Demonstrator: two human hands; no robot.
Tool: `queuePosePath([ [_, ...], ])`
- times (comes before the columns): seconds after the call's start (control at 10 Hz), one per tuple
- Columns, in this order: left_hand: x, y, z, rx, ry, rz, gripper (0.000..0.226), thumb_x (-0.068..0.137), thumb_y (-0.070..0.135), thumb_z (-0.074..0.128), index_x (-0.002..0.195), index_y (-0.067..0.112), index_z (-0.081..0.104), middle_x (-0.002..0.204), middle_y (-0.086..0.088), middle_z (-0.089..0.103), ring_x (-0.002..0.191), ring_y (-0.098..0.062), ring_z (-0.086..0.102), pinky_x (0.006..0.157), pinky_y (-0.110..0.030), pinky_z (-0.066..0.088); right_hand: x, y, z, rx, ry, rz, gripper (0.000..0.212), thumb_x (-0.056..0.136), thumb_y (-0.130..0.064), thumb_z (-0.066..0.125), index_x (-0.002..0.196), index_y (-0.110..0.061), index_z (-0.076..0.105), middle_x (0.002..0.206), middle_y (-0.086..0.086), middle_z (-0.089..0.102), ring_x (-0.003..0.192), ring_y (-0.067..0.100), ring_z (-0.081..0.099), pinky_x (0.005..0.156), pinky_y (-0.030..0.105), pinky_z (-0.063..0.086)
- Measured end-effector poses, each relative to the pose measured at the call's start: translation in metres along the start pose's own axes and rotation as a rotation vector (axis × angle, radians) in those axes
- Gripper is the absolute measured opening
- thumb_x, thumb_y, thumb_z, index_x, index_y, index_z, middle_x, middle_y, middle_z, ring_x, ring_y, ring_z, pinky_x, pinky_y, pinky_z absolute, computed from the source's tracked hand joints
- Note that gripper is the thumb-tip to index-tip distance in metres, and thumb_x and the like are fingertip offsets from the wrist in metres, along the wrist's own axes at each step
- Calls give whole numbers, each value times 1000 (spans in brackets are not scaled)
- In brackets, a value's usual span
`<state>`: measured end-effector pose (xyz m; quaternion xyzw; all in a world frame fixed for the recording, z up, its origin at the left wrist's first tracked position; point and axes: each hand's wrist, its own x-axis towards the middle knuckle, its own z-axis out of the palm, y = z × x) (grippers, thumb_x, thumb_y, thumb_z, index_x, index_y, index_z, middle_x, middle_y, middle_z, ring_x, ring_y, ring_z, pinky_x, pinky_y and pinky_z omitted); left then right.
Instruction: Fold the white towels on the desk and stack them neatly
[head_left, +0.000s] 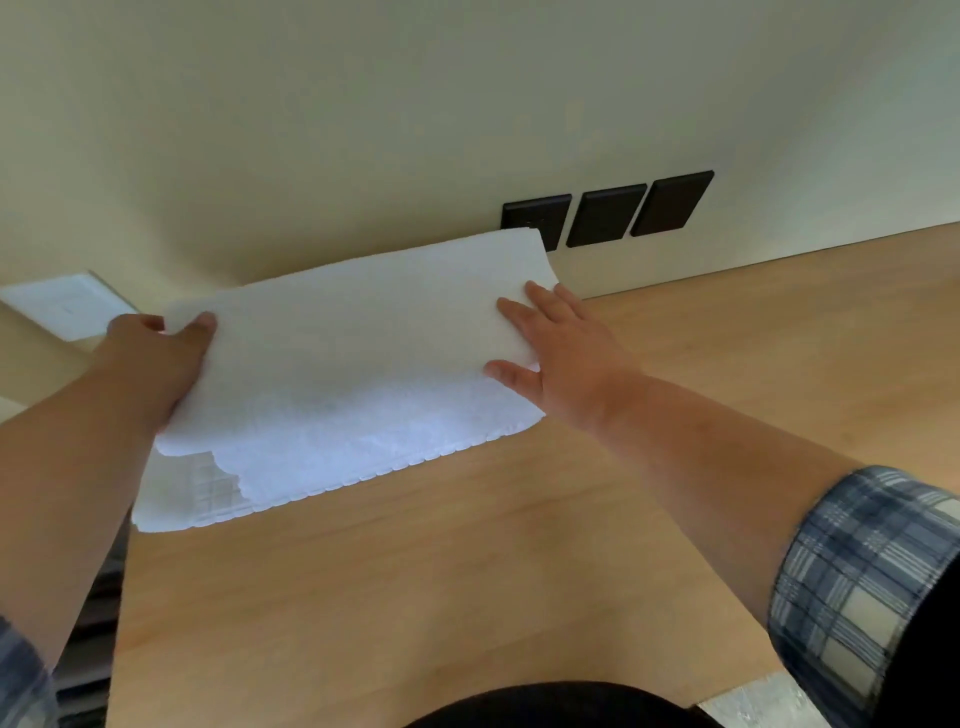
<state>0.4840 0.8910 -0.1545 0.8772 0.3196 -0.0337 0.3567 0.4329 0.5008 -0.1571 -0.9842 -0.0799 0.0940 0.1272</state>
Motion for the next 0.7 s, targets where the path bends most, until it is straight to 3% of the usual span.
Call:
queuePosePath([
  [0.1,-23,15,4,170,277,271,64,94,44,58,147,18,34,148,-19,38,131,-41,41,110,-51,32,10,-16,-3,-68,122,-2,83,86,-78,7,154,-35,27,165,-6,15,153,18,-1,122,53,-4],
  [0.2,-63,39,34,304,137,840,55,98,48,38,147,22,41,148,-13,43,135,-34,39,112,-48,31,33,-48,-2,21,80,-225,65,98,-64,17,154,-33,30,165,-4,16,153,16,0,122,48,-3],
  [0.3,-73,46,63,610,-134,791,64,96,61,14,154,37,24,163,-2,21,150,-26,15,119,-52,14,56,-62,1,-17,-55,-253,64,99,-64,21,156,-36,20,167,-2,7,153,17,-3,122,48,-2],
  [0.4,-55,37,64,656,-160,498,66,91,72,12,153,48,8,166,6,2,151,-24,2,116,-62,9,70,-38,-2,-71,-114,-69,73,94,-72,17,158,-37,7,167,-4,-4,153,17,-9,122,49,-4],
  [0.5,-56,38,58,680,-203,425,67,90,75,12,151,51,4,166,6,-1,151,-26,0,113,-66,10,65,-11,-6,-43,-150,72,76,93,-74,17,158,-36,3,167,-4,-9,153,19,-9,122,50,1],
  [0.6,-77,50,59,737,-158,394,69,92,71,10,155,43,3,166,-2,1,151,-30,3,116,-64,10,53,4,-12,136,-195,190,75,97,-68,27,159,-33,2,167,0,-10,153,25,2,122,45,14],
  [0.7,-110,57,67,760,-150,469,71,95,66,9,157,34,3,166,-7,1,151,-30,2,119,-57,9,34,16,-25,394,-167,207,67,103,-51,35,159,-21,12,164,12,13,148,33,23,118,45,27],
])
